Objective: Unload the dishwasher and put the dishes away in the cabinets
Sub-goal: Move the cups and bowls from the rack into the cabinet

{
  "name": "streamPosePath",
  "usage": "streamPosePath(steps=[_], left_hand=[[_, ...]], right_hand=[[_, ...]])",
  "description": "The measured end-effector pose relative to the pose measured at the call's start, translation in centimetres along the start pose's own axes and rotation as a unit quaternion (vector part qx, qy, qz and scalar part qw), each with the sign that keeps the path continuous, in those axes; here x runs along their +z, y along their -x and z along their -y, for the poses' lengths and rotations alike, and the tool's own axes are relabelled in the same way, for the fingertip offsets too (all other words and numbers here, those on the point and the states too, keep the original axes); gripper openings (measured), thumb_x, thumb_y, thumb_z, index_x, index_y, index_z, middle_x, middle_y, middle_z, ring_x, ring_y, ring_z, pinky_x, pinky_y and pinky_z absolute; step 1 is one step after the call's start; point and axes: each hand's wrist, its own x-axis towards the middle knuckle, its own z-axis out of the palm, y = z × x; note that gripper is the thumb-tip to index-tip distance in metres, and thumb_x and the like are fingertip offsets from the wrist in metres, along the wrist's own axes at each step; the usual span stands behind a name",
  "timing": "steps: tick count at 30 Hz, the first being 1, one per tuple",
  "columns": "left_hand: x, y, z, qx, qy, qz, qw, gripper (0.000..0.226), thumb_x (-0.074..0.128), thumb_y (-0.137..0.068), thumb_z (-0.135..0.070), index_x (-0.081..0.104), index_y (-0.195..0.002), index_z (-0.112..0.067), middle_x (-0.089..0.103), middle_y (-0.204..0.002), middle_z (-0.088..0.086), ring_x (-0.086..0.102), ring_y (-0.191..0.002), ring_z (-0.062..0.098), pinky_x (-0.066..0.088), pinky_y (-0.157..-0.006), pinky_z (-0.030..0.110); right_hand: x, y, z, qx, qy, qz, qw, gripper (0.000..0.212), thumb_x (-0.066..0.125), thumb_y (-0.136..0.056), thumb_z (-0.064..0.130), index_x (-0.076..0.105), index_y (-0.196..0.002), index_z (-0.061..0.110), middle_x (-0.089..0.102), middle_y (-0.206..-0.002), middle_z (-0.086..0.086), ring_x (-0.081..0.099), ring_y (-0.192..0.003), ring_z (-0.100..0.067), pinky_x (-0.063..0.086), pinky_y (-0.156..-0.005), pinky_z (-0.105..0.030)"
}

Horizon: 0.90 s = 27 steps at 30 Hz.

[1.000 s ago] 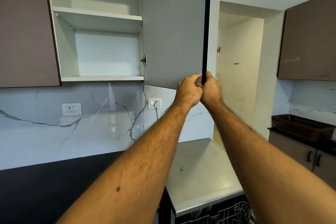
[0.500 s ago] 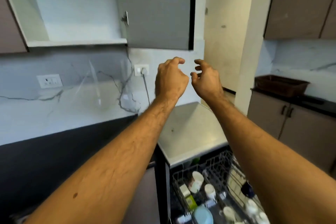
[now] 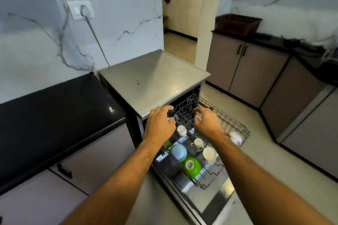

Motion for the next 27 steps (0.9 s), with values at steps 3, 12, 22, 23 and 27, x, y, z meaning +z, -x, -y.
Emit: streamPosePath(steps=[3,12,22,23,27], left_hand=[[3.4,0.2,0.3,-0.02,0.018,0.034,0.999,0.042,0.055,-0.091,-0.019,0.054,-0.132,-0.028,0.054,-0.133,-0.001,0.043,-0.127,0.021,0.039,-0.105,0.036],[14.4,-1.1,2.8,-0.107,0.043,0.124,0.986,0.045,0.062,-0.09,-0.018,0.052,-0.133,-0.024,0.056,-0.133,0.003,0.057,-0.115,0.025,0.045,-0.099,0.038],[21.9,-5.7,6.0,-0.161,0.027,0.154,0.974,0.056,0.064,-0.087,-0.016,0.045,-0.141,-0.016,0.053,-0.137,0.007,0.05,-0.123,0.025,0.04,-0.1,0.034],[22.5,-6.5,6.8,-0.169,0.027,0.154,0.973,0.059,0.065,-0.086,-0.016,0.044,-0.141,-0.017,0.053,-0.137,0.009,0.051,-0.122,0.027,0.041,-0.1,0.036],[24.6,-9.2,10.6,-0.194,0.048,0.159,0.967,0.07,0.07,-0.083,-0.015,0.038,-0.145,-0.018,0.049,-0.141,0.009,0.051,-0.125,0.028,0.045,-0.102,0.043]], right_hand=[[1.3,1.0,-3.6,0.031,0.015,0.04,0.999,0.045,0.057,-0.089,0.016,0.056,-0.133,0.018,0.059,-0.133,-0.008,0.058,-0.119,-0.025,0.047,-0.102,-0.037],[5.1,-0.6,-15.1,0.103,0.039,0.141,0.984,0.049,0.059,-0.091,0.022,0.049,-0.139,0.021,0.049,-0.14,-0.006,0.055,-0.119,-0.024,0.046,-0.103,-0.038],[10.8,-5.9,-19.4,0.109,0.022,0.199,0.974,0.046,0.06,-0.092,0.025,0.049,-0.136,0.02,0.05,-0.135,-0.008,0.054,-0.12,-0.029,0.046,-0.101,-0.039],[11.7,-6.6,-19.3,0.107,0.024,0.203,0.973,0.046,0.06,-0.092,0.025,0.049,-0.136,0.019,0.05,-0.134,-0.008,0.055,-0.119,-0.029,0.047,-0.099,-0.04],[15.3,-9.2,-19.1,0.097,0.024,0.221,0.97,0.05,0.061,-0.092,0.025,0.046,-0.139,0.02,0.048,-0.137,-0.009,0.055,-0.12,-0.031,0.048,-0.1,-0.042]])
